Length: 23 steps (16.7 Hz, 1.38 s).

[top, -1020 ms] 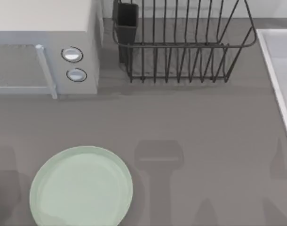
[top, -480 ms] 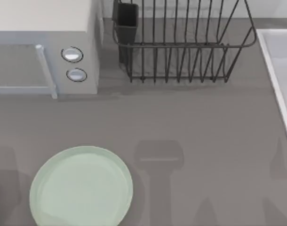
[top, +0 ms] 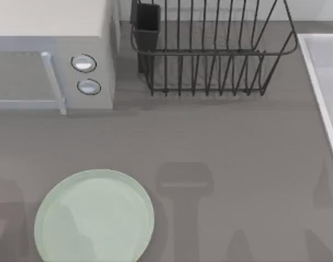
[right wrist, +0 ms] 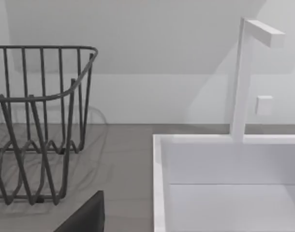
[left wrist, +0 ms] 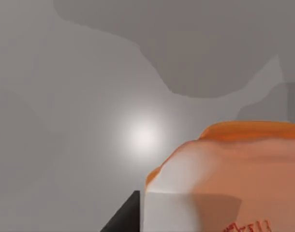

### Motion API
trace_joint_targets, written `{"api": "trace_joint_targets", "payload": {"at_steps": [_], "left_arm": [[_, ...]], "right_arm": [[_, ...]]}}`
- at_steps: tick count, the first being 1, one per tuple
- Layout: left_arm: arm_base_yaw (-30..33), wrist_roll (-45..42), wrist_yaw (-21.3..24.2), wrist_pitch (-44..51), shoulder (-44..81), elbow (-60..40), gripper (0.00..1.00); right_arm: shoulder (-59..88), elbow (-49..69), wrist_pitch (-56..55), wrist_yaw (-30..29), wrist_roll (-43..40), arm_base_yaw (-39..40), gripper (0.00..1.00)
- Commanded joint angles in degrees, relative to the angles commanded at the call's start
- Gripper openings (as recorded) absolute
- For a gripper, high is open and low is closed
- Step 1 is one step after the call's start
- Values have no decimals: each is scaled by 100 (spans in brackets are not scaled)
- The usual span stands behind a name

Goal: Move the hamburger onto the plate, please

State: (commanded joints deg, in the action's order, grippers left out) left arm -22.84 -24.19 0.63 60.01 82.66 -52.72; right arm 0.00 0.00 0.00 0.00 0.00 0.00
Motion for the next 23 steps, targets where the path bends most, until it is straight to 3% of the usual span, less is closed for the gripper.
{"api": "trace_joint_targets", "payload": {"at_steps": [9,13,18,23], "left_arm": [[24,60,-5,392,-194,-295,0],[370,882,-20,492,45,-479,0],[1307,3241,-60,638,498,-787,0],[2584,6824,-83,693,897,-950,0]], "right_arm": [[0,0,0,0,0,0,100],[0,0,0,0,0,0,100],[0,0,0,0,0,0,100],[0,0,0,0,0,0,100]]}}
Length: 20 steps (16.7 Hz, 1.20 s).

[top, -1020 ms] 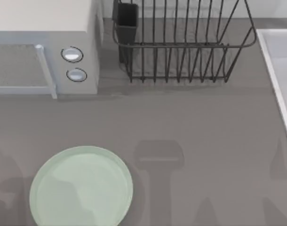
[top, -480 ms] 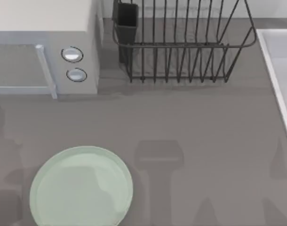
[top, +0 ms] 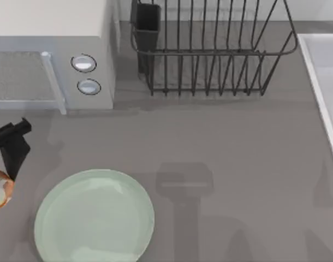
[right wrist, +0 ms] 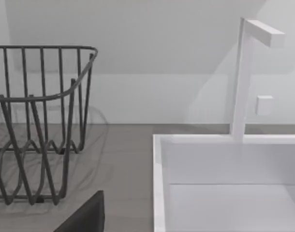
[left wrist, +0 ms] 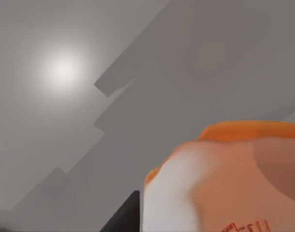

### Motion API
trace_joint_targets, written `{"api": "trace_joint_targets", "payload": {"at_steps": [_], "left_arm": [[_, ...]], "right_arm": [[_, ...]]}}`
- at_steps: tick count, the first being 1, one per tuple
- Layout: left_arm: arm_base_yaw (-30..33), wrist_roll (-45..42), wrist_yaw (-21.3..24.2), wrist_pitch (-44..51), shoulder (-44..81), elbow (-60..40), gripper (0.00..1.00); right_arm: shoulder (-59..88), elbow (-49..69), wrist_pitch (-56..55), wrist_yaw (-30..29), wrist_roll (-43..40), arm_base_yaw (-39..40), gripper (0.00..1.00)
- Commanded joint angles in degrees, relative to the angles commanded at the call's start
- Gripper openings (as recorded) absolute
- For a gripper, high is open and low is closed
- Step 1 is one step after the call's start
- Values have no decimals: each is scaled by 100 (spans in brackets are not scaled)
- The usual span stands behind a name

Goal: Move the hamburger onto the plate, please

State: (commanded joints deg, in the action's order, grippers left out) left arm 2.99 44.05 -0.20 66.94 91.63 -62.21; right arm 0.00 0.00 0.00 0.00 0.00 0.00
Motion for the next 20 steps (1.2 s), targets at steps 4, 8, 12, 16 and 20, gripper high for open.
{"api": "trace_joint_targets", "payload": {"at_steps": [4,8,12,16,20], "left_arm": [[1085,3028,-5,-19,254,-88,0],[2085,5572,-34,-157,338,-139,0],[2825,7250,-91,-392,231,-112,0],[3173,7959,-134,-549,121,-70,0],[3189,7990,-137,-556,116,-68,0]], "right_arm": [[0,0,0,0,0,0,100],[0,0,0,0,0,0,100],[0,0,0,0,0,0,100],[0,0,0,0,0,0,100],[0,0,0,0,0,0,100]]}}
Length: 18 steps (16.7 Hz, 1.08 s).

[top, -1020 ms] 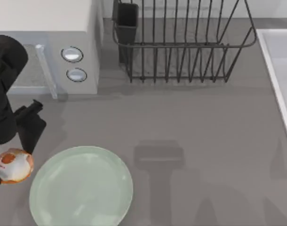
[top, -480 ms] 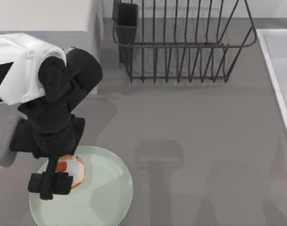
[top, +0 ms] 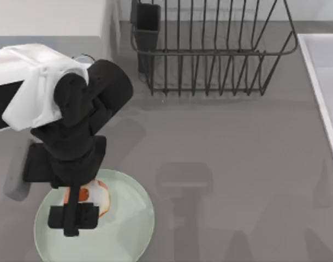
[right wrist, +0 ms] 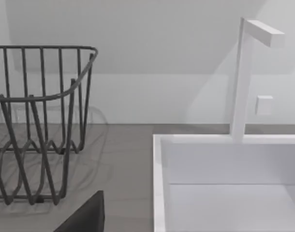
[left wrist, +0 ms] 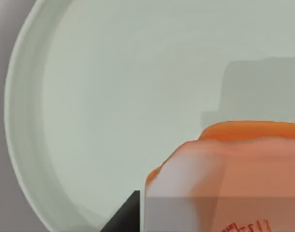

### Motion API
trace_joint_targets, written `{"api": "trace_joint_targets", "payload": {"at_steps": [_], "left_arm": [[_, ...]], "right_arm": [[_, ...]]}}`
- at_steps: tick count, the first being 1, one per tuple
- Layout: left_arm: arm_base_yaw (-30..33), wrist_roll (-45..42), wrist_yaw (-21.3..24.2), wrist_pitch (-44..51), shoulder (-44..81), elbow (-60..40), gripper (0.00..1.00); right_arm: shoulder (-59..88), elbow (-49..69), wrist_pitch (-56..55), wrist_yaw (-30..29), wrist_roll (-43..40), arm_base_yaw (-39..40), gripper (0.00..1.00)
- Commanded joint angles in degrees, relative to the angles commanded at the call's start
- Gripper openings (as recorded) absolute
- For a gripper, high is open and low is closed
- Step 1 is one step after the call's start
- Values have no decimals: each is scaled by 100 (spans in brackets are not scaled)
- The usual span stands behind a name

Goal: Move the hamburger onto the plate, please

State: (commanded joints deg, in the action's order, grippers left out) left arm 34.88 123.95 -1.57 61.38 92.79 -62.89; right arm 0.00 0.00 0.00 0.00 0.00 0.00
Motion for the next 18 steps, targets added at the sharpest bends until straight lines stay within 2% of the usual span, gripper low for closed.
{"api": "trace_joint_targets", "payload": {"at_steps": [3,8,13,18], "left_arm": [[-34,-11,7,-84,61,77,0],[-15,-18,1,-978,323,631,0],[-12,-18,0,-1064,360,704,0],[-12,-18,0,-1064,360,704,38]], "right_arm": [[0,0,0,0,0,0,100],[0,0,0,0,0,0,100],[0,0,0,0,0,0,100],[0,0,0,0,0,0,100]]}}
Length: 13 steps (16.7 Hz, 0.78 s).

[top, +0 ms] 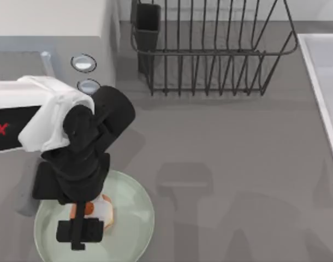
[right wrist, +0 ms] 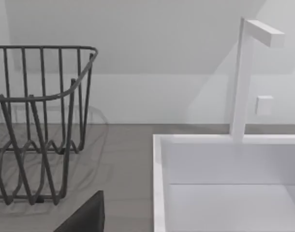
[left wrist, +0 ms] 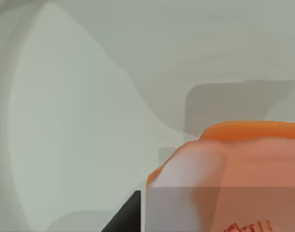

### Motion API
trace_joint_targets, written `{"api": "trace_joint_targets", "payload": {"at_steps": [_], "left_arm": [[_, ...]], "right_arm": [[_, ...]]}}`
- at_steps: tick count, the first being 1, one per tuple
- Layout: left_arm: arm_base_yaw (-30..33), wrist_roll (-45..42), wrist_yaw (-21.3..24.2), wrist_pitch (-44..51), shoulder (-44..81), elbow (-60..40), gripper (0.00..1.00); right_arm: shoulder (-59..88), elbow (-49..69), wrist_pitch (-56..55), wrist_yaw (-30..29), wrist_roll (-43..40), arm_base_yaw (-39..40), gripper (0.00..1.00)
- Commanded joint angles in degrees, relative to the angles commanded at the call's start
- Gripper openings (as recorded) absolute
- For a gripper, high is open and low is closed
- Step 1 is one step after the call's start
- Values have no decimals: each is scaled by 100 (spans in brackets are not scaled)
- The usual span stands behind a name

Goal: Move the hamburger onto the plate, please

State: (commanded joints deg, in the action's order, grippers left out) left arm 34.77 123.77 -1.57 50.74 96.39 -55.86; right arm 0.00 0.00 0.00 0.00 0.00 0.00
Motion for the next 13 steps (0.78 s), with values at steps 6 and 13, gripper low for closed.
{"api": "trace_joint_targets", "payload": {"at_steps": [6,13], "left_arm": [[0,0,0,0,0,0,83],[0,0,0,0,0,0,100]], "right_arm": [[0,0,0,0,0,0,100],[0,0,0,0,0,0,100]]}}
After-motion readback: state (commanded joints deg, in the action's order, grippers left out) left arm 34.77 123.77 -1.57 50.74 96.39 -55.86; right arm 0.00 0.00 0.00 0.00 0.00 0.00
